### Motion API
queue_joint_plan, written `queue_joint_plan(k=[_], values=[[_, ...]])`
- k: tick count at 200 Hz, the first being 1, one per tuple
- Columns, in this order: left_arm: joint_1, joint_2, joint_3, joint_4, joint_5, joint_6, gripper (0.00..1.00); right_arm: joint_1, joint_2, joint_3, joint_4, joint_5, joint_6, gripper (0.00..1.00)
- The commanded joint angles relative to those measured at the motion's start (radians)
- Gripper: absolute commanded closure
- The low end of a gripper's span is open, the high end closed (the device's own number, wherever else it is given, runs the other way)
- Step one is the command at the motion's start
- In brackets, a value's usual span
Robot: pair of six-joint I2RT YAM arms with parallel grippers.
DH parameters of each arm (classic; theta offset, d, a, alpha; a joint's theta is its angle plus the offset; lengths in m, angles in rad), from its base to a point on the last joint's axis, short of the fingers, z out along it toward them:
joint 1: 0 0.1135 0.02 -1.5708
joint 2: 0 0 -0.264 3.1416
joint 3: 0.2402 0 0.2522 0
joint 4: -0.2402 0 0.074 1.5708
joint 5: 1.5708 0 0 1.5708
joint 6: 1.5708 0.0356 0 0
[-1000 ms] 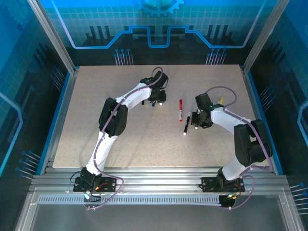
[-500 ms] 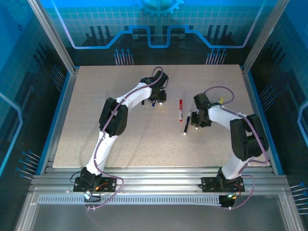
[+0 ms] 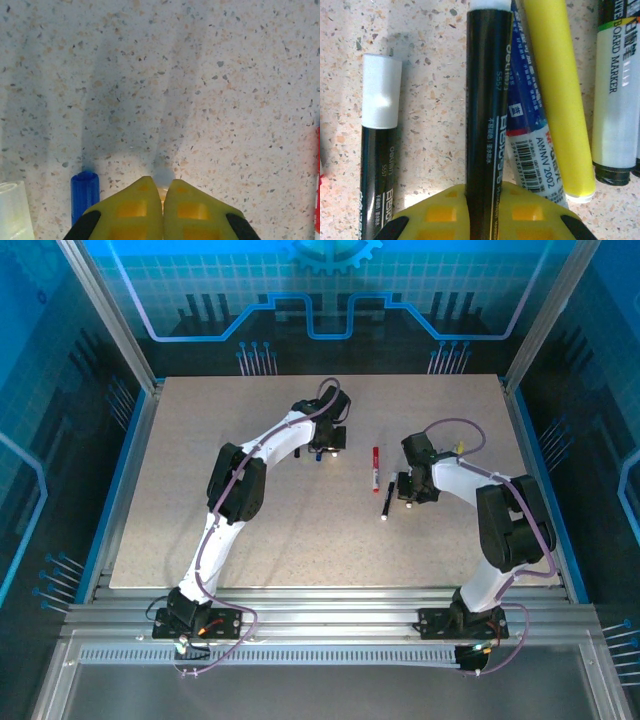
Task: Open the pen caps
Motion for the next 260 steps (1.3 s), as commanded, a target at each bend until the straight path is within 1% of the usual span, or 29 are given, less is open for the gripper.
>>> queue_joint_plan(k=[1,52,63,70,97,112,117,126,131,139,159,175,219,260], values=[[-0.006,-0.013,0.028,-0.080,0.039,0.042,1.00,-0.016,-0.018,0.014,-0.032,0.008,0.006,0.85],[-0.007,-0.043,0.024,-0.171,0.110,0.093,1.00,-0.018,-0.017,0.009,-0.024,0.006,0.011,0.85],[-0.008,-0.038,0.031,-0.191,0.116,0.104,1.00,-0.018,-0.013,0.010,-0.023,0.008,0.012,0.84],[-0.005,-0.028,0.048,-0.211,0.124,0.110,1.00,-0.018,-0.008,0.012,-0.022,0.006,0.011,0.82],[0.001,0.019,0.125,-0.280,0.155,0.130,1.00,-0.018,-0.005,0.017,-0.025,0.004,0.012,0.66],[0.007,0.051,0.170,-0.311,0.156,0.134,0.92,-0.018,-0.013,0.014,-0.024,0.003,0.015,0.61],[0.009,0.059,0.179,-0.315,0.159,0.136,0.86,-0.018,-0.016,0.013,-0.022,0.002,0.017,0.61],[0.017,0.075,0.194,-0.319,0.165,0.133,0.72,-0.018,-0.025,0.011,-0.023,-0.004,0.018,0.60],[0.019,0.082,0.202,-0.317,0.168,0.132,0.68,-0.017,-0.030,0.009,-0.022,-0.006,0.019,0.60],[0.025,0.095,0.217,-0.319,0.170,0.130,0.65,-0.016,-0.036,0.008,-0.020,-0.010,0.019,0.60],[0.038,0.132,0.263,-0.339,0.179,0.128,0.62,-0.016,-0.047,0.008,-0.024,-0.015,0.019,0.60],[0.043,0.134,0.267,-0.340,0.168,0.124,0.61,-0.016,-0.054,0.007,-0.026,-0.017,0.020,0.60],[0.044,0.053,0.174,-0.247,0.149,0.100,0.58,-0.015,-0.074,0.005,-0.024,-0.020,0.022,0.60],[0.041,-0.008,0.135,-0.196,0.135,0.084,0.57,-0.015,-0.101,-0.009,-0.018,-0.028,0.023,0.60]])
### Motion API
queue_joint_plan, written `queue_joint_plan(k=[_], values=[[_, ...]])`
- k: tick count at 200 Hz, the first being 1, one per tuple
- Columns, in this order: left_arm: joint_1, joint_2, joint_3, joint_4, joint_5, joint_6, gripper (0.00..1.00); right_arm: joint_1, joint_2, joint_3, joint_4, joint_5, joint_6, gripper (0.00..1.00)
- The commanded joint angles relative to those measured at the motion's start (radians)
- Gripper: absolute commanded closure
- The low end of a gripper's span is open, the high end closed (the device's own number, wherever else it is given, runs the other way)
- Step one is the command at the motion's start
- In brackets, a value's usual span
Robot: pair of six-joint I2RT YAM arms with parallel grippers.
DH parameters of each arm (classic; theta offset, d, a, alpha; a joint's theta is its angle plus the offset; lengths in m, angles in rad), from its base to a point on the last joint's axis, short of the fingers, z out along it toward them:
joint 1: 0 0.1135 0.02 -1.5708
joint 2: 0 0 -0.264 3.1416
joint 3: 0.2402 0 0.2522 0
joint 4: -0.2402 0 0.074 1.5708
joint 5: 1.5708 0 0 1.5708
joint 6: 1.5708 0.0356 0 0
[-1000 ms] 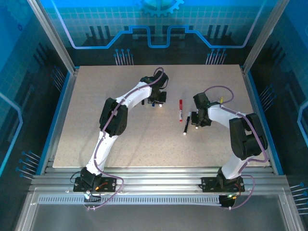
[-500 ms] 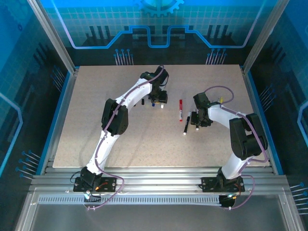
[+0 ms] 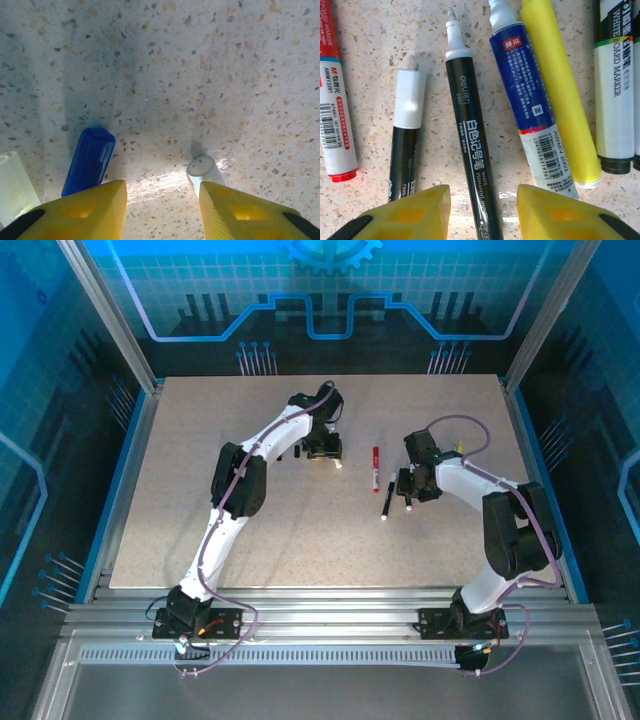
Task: Open the pen caps
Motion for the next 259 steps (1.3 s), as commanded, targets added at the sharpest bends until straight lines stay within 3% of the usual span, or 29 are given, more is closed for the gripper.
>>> queue_joint_plan(k=[1,55,104,155,259], values=[[-0.003,-0.096,-0.021,0.044,-0.011,-0.017,0.57,-0.015,-0.045,-0.009,-0.015,-0.017,0.014,0.60],[-0.030,-0.250,-0.200,0.256,0.037,-0.053,0.57,-0.005,-0.080,-0.034,0.058,-0.109,0.015,0.61],[-0.065,-0.327,-0.387,0.484,0.158,-0.161,0.58,0.032,-0.026,0.006,0.097,-0.155,0.033,0.65],[-0.093,-0.256,-0.335,0.461,0.189,-0.176,0.59,0.064,0.078,0.094,0.098,-0.165,0.040,0.67],[-0.107,-0.220,-0.363,0.492,0.222,-0.203,0.59,0.114,0.242,0.221,0.076,-0.150,0.053,0.62]])
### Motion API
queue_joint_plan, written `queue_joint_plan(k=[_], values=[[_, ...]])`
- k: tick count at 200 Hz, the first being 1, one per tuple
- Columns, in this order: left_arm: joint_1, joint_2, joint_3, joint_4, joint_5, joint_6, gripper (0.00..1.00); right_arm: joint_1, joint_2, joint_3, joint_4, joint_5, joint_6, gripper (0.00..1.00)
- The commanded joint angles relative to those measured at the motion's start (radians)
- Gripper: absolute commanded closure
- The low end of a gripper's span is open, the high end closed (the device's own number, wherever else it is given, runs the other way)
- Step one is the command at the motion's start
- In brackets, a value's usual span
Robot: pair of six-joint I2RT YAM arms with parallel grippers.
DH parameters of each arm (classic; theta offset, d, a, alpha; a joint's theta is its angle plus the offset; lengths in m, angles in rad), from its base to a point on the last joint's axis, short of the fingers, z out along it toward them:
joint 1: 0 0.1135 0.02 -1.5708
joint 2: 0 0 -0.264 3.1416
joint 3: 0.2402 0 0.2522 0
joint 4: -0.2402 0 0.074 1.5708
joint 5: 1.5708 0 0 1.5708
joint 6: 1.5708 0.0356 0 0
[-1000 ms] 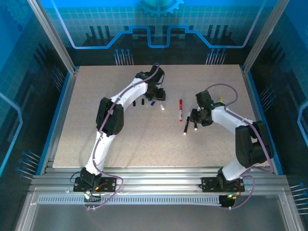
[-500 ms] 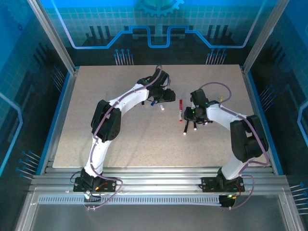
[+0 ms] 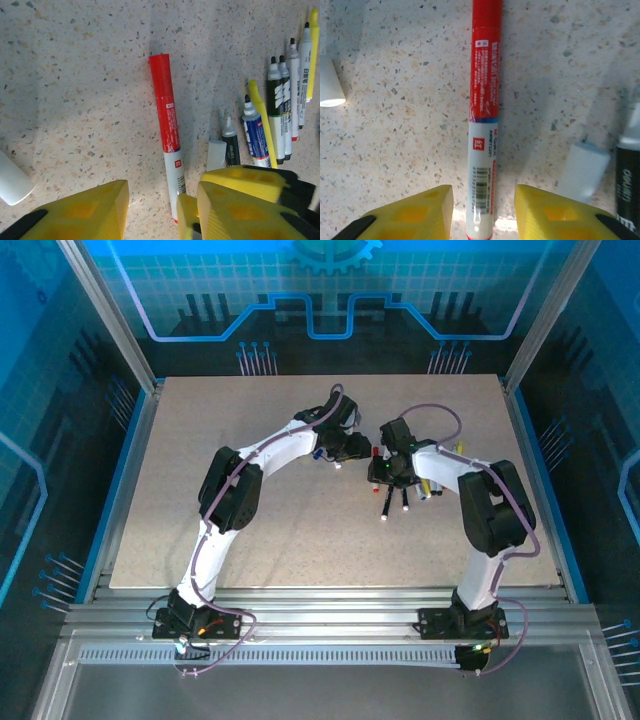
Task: Open the pen caps
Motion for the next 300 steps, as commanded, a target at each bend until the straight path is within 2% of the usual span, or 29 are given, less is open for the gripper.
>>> queue_joint_plan(k=[1,116,180,204,239,275,300], values=[[-0.004,0.004,-0.002,0.013,0.026,-0.017,0.59,0.019,0.039,0.038,-0.024,0.000,0.018,0.62],[0.017,-0.016,-0.066,0.049,0.014,-0.025,0.59,0.057,0.145,0.107,-0.091,0.097,0.028,0.68],[0.040,-0.039,-0.100,0.076,0.030,-0.039,0.59,0.084,0.229,0.162,-0.126,0.137,0.025,0.77],[0.041,-0.044,-0.105,0.077,0.025,-0.041,0.59,0.094,0.241,0.169,-0.127,0.139,0.025,0.86],[0.040,-0.051,-0.105,0.082,0.023,-0.046,0.59,0.095,0.218,0.155,-0.123,0.142,0.019,1.00],[0.041,-0.051,-0.108,0.099,0.033,-0.062,0.59,0.092,0.142,0.104,-0.066,0.087,0.009,1.00],[0.036,-0.069,-0.126,0.122,0.022,-0.056,0.53,0.085,0.061,0.020,0.031,-0.003,0.018,1.00]])
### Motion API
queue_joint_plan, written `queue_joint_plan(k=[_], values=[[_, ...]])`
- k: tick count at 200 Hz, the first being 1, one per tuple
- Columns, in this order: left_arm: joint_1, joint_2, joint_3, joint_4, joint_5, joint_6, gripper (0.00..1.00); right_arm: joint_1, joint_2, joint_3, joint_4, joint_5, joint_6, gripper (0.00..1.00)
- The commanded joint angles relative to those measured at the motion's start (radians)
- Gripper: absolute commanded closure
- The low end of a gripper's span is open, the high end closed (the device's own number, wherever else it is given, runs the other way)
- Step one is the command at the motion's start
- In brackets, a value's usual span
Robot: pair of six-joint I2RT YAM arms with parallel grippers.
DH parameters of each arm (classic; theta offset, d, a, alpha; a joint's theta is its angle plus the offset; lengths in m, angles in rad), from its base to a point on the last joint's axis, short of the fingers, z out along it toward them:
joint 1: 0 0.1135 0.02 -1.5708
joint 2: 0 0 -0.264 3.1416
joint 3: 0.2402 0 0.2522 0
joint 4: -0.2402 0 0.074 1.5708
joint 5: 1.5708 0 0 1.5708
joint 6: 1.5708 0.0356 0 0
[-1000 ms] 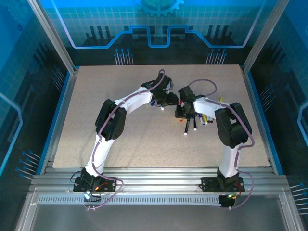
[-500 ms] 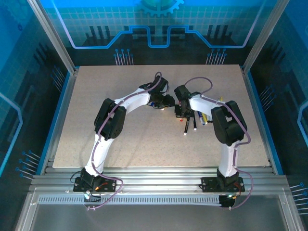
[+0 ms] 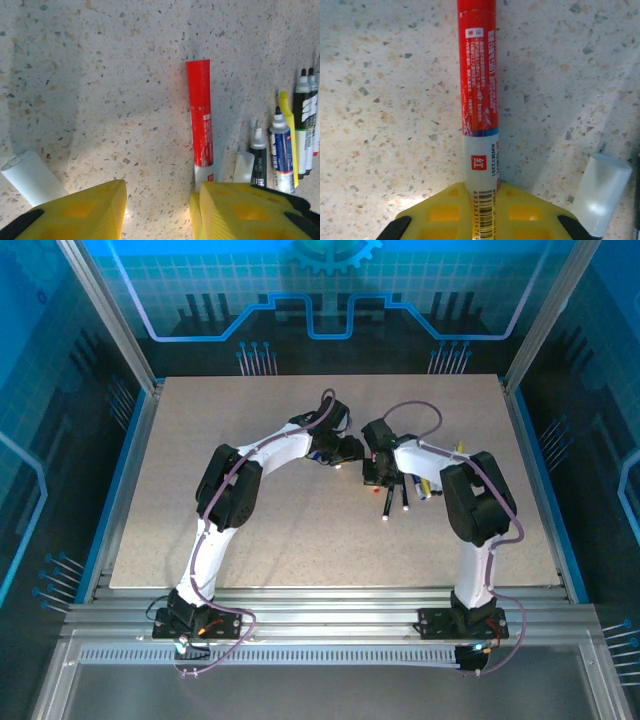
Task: Open the pen caps
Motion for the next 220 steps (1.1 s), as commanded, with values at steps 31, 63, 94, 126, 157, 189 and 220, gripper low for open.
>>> queue_joint_plan(k=[31,63,94,126,157,189,220], values=[[0.002,-0.070,-0.019,0.014,0.004,-0.003,0.52,0.009,-0.110,-0.154,0.198,-0.221,0.012,1.00],[0.002,-0.077,-0.025,0.018,-0.004,-0.006,0.52,0.009,-0.168,-0.216,0.243,-0.275,0.019,1.00],[0.002,-0.073,-0.025,0.021,0.002,-0.013,0.52,0.009,-0.215,-0.260,0.284,-0.301,0.023,1.00],[0.002,-0.064,-0.021,0.015,0.003,-0.015,0.54,0.009,-0.232,-0.264,0.288,-0.317,0.022,1.00],[0.002,-0.058,-0.017,0.015,0.007,-0.018,0.57,0.009,-0.245,-0.266,0.295,-0.327,0.026,1.00],[0.002,-0.049,-0.003,0.011,0.005,-0.018,0.68,0.012,-0.249,-0.264,0.300,-0.359,0.023,1.00],[0.002,-0.040,0.010,0.007,0.006,-0.020,0.88,0.018,-0.250,-0.275,0.309,-0.364,0.025,1.00]])
